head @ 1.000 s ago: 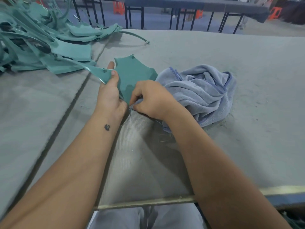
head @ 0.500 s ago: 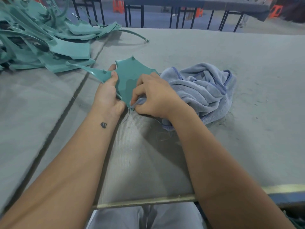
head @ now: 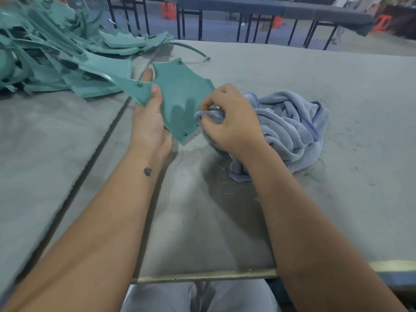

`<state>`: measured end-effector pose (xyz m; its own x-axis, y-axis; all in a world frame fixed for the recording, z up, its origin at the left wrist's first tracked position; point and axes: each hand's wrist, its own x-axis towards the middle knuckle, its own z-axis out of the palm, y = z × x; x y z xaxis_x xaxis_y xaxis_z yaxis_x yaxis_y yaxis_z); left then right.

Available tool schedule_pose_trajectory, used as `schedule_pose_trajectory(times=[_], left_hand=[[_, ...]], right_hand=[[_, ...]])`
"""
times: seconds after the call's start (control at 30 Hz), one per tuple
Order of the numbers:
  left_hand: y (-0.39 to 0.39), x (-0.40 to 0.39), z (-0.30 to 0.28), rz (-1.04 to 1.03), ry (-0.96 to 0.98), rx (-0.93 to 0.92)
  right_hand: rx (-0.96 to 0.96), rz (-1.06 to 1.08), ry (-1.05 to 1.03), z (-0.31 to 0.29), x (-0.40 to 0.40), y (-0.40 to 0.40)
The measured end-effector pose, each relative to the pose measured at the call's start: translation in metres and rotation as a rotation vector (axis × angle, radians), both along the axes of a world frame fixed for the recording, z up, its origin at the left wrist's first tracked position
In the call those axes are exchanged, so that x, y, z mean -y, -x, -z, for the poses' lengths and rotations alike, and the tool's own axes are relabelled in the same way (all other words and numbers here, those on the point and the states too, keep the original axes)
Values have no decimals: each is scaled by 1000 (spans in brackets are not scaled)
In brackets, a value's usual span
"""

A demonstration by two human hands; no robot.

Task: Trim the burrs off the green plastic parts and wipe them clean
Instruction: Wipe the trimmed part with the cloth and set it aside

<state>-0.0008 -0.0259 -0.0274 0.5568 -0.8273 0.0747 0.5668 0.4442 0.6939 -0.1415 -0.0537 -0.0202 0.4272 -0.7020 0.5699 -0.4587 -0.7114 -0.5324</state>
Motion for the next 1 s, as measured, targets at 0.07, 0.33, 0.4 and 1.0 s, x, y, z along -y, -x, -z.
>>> schedule_pose_trajectory(times=[0.07, 0.33, 0.4, 1.0], left_hand=[[7, -2, 0, 9, 12, 40], [6, -3, 0, -9, 46, -78], [4, -3, 1, 11, 5, -76], [-6, -4, 5, 147, -195, 104]], right_hand=[[-146, 44, 43, 3, 2, -4], [-324, -80, -22, 1, -3, -17], [-352, -12, 5, 2, 0, -15], [286, -54, -414, 4, 20, 24]])
